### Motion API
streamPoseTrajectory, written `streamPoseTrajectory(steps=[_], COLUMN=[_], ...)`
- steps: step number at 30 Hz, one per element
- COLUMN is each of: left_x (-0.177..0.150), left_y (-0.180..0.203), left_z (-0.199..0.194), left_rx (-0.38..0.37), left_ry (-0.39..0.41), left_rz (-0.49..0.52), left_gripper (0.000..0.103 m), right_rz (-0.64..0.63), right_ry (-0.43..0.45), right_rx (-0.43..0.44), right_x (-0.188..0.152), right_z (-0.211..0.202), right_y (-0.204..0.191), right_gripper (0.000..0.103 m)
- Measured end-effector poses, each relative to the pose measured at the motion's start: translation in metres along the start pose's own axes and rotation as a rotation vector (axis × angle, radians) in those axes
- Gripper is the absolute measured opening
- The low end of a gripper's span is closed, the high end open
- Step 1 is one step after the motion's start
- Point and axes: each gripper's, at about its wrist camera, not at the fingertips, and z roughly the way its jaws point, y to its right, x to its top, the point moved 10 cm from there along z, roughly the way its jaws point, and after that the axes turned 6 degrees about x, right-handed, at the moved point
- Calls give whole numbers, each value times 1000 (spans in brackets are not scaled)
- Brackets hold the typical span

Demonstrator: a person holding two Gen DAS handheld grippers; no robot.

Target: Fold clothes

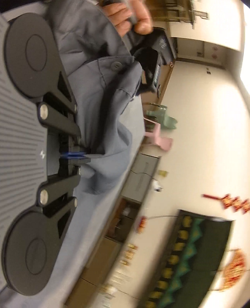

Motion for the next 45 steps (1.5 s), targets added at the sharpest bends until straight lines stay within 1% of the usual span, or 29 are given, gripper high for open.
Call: streamPoseTrajectory(steps=[3, 6, 10, 12, 14, 17, 20, 21, 22, 23, 24, 25, 26, 27, 29, 30, 31, 32, 33, 34, 35, 36, 37, 38, 39, 40, 41, 43, 45], left_x=[-15, -30, -43, -45, -48, -59, -56, -48, -36, -25, -13, -2, 10, 22, 45, 63, 87, 113, 141, 169, 197, 225, 246, 252, 251, 245, 232, 204, 179], left_y=[5, 5, 8, 4, -4, -16, -21, -13, -1, 12, 24, 37, 50, 63, 89, 109, 136, 149, 153, 157, 160, 164, 149, 126, 107, 92, 80, 56, 41], left_z=[-10, -7, 7, 3, -8, -17, -7, -3, -2, -1, 1, 2, 3, 4, 7, -1, -14, -24, -32, -41, -49, -59, -68, -75, -82, -88, -94, -103, -103], left_rx=[-53, -70, -30, -22, -32, -35, -18, -10, -4, 2, 7, 13, 19, 25, 36, 35, 29, 52, 94, 136, 178, 220, 288, 348, 390, 405, 400, 392, 400], left_ry=[0, -30, -31, -3, 36, 66, 74, 85, 101, 117, 132, 148, 164, 179, 210, 255, 319, 372, 417, 461, 506, 550, 578, 582, 577, 572, 565, 547, 514], left_rz=[-48, -117, -176, -212, -262, -309, -316, -284, -233, -182, -131, -80, -29, 21, 123, 181, 244, 271, 273, 275, 277, 279, 229, 174, 139, 126, 120, 97, 102], left_gripper=[79, 81, 84, 83, 83, 83, 81, 81, 76, 61, 40, 6, 1, 0, 0, 0, 0, 0, 0, 0, 8, 17, 30, 38, 40, 47, 57, 62, 63], right_rz=[-108, -76, -32, -42, -49, -36, -27, -26, -29, -30, -27, -23, -15, 1, 31, 38, 44, 48, 58, 70, 86, 112, 138, 172, 210, 249, 290, 377, 489], right_ry=[-73, -125, -121, -106, -98, -95, -96, -95, -93, -89, -86, -82, -78, -70, -41, -17, 15, 51, 85, 117, 128, 118, 98, 76, 53, 30, 0, -77, -168], right_rx=[-29, -28, -42, -54, -65, -63, -55, -52, -50, -49, -49, -50, -52, -52, -44, -38, -28, -16, -2, 13, 36, 50, 53, 50, 46, 42, 19, -63, -194], right_x=[-21, -37, -31, -31, -35, -41, -46, -46, -46, -45, -44, -44, -44, -42, -33, -24, -9, 7, 25, 42, 55, 62, 64, 59, 51, 43, 28, -14, -67], right_z=[2, 7, 17, 16, 13, 9, 13, 14, 15, 14, 13, 11, 9, 8, 6, 6, 9, 13, 19, 26, 35, 43, 46, 42, 36, 29, 19, -4, -33], right_y=[-5, -4, -5, -4, -1, 0, -3, -4, -6, -7, -8, -7, -6, -4, -1, -1, -2, -4, -4, -5, -4, 2, 10, 24, 40, 56, 78, 132, 195], right_gripper=[1, 2, 2, 2, 2, 2, 2, 2, 2, 2, 2, 2, 2, 2, 2, 2, 2, 5, 9, 24, 44, 49, 49, 51, 53, 61, 69, 71, 71])
